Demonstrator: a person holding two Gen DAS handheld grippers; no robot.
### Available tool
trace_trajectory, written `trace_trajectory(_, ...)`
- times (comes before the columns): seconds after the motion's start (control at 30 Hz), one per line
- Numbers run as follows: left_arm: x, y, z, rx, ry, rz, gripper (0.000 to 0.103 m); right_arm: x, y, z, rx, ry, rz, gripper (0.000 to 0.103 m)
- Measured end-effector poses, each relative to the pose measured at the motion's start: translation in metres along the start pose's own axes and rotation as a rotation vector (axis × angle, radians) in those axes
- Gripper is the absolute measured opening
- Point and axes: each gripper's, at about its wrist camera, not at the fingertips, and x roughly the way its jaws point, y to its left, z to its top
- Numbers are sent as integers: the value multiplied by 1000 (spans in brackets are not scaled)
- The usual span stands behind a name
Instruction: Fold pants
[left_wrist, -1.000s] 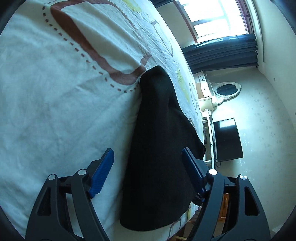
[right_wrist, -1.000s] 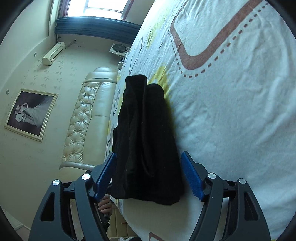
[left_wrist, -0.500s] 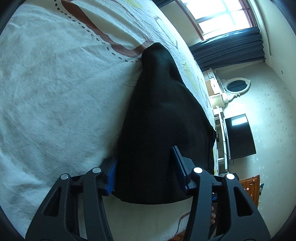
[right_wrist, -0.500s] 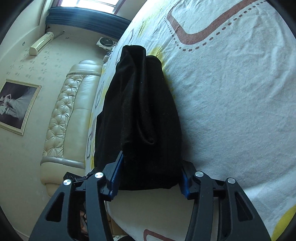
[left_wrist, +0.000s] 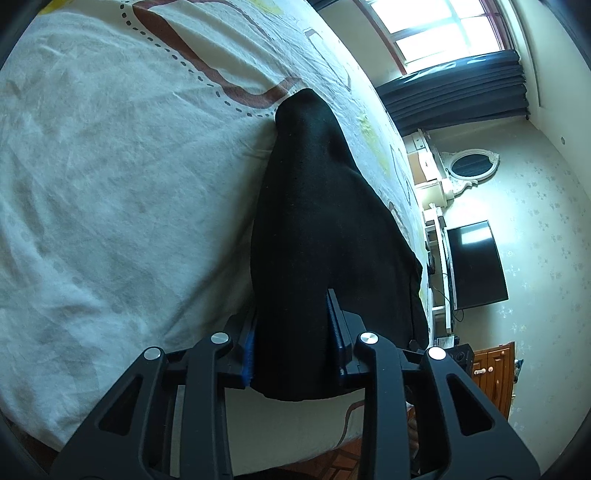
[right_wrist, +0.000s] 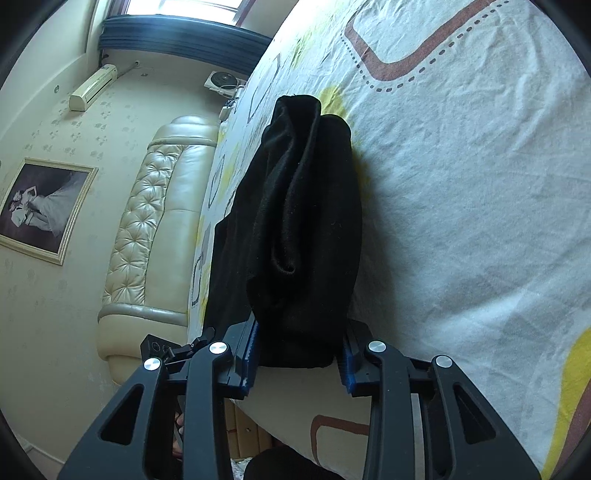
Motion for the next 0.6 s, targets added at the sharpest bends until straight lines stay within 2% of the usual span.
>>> trace_trajectory(0.17,-4,1,-11,-2,11,7,30,-3,-6,-6,26,10,6,35)
trace_trajectory(0.6,-9,6,-9,-7,14,11,30,-8,1,-19,13,22,-10,35)
